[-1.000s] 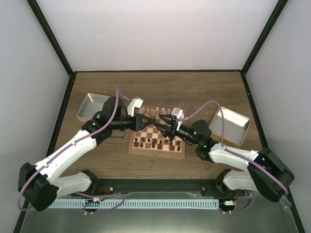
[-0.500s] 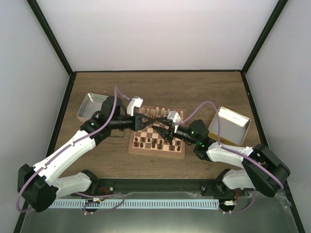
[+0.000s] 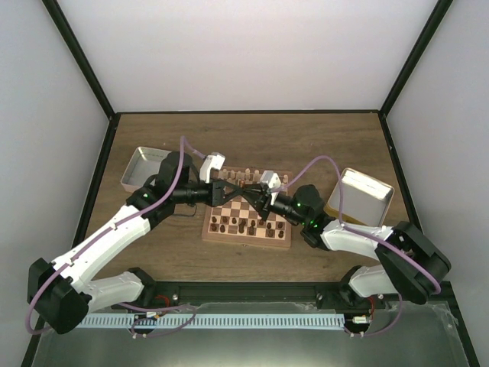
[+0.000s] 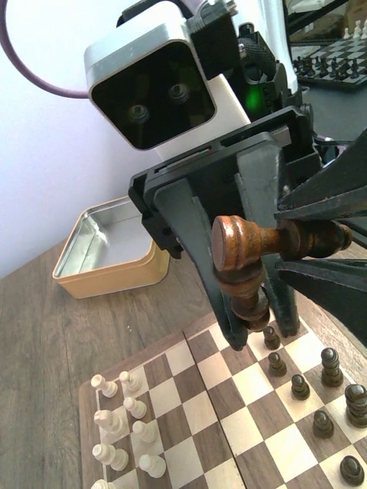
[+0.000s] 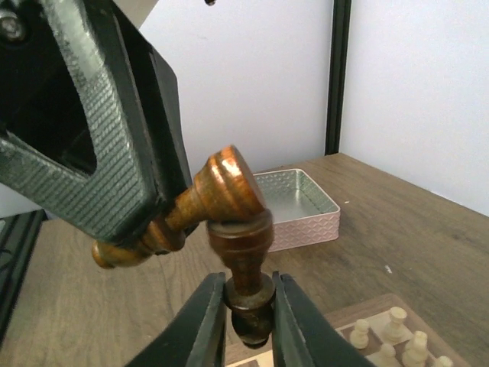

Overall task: Set up the chess pieces on the board
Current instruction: Pick up the chess piece from the chessboard, then place the chess piece on the chessboard.

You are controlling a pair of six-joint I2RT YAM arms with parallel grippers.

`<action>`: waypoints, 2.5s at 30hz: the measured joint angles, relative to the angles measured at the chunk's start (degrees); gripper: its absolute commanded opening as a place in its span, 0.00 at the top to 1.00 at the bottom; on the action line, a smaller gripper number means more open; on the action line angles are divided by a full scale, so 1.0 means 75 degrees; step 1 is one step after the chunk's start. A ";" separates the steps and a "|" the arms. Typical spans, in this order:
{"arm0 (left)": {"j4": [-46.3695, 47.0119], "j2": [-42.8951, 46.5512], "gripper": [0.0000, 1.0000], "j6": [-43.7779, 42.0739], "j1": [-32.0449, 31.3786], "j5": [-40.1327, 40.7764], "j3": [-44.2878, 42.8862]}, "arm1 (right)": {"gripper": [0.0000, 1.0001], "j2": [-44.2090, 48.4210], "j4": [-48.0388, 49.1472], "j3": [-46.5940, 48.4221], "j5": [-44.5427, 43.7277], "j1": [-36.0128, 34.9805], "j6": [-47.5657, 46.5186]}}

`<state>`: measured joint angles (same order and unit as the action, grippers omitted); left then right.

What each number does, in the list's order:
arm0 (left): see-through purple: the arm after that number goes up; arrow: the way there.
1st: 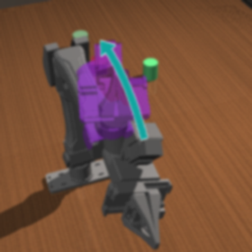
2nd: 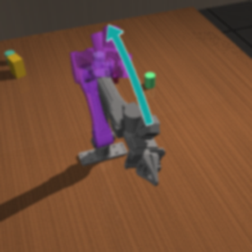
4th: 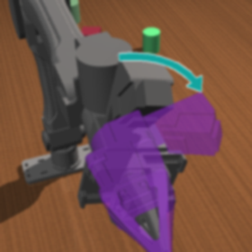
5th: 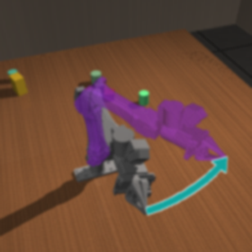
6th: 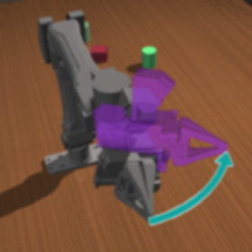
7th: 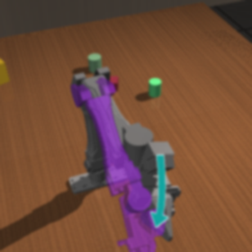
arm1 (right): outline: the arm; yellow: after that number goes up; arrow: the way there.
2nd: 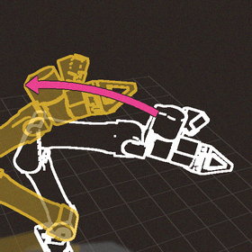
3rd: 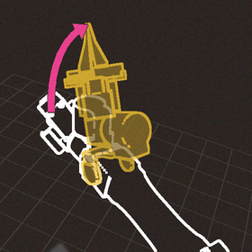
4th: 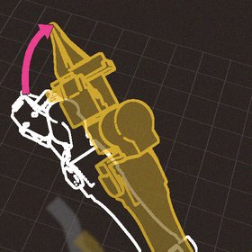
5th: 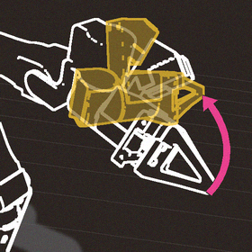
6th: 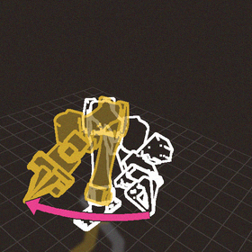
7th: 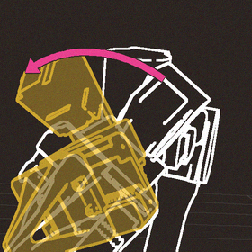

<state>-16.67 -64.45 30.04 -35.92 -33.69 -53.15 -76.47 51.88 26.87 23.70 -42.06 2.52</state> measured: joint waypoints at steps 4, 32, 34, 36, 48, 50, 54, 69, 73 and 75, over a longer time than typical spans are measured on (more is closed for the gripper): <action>-0.0020 0.0000 0.96 -0.0012 0.0000 0.0073 0.0000 | 0.93 0.0000 -0.0076 0.0000 -0.0175 0.0000 0.0073; -0.1268 -0.3576 0.92 -0.1440 0.0000 0.3520 -0.0326 | 0.93 0.2614 -0.5289 0.0207 -0.1880 0.0000 0.2430; -0.1221 -0.3876 0.90 -0.1445 0.0000 0.3672 -0.0431 | 0.93 0.2722 -0.5359 0.0178 -0.1868 0.0000 0.2509; -0.1212 -0.4080 0.86 -0.1448 0.0000 0.3806 -0.0525 | 0.93 0.2742 -0.5403 0.0178 -0.1862 0.0000 0.2559; -0.1174 -0.4261 0.62 -0.1612 0.0000 0.3943 -0.0603 | 0.92 0.2739 -0.5791 0.0181 -0.1853 0.0000 0.2556; -0.1177 -0.4106 0.59 -0.1594 0.0000 0.3928 -0.0603 | 0.92 0.2739 -0.5802 0.0181 -0.1842 0.0000 0.2530; -0.1157 -0.3337 0.45 -0.1454 0.0000 0.3853 -0.0597 | 0.92 0.2681 -0.5802 0.0204 -0.1673 0.0000 0.2352; 0.0848 -0.0810 0.36 -0.0653 0.0029 0.0388 0.0274 | 0.92 0.1655 -0.5517 0.1116 0.0629 0.0000 0.1087; 0.0892 -0.0886 0.58 -0.0606 0.0029 -0.0087 0.0321 | 0.92 0.1454 -0.5578 0.1317 0.0723 0.0000 0.0976; 0.0912 -0.0886 0.70 -0.0600 0.0029 -0.0256 0.0318 | 0.92 0.1413 -0.5604 0.1343 0.0729 0.0000 0.0973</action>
<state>-9.82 -71.09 25.54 -35.70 -35.62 -50.76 -65.87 9.85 36.95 29.17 -42.06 9.82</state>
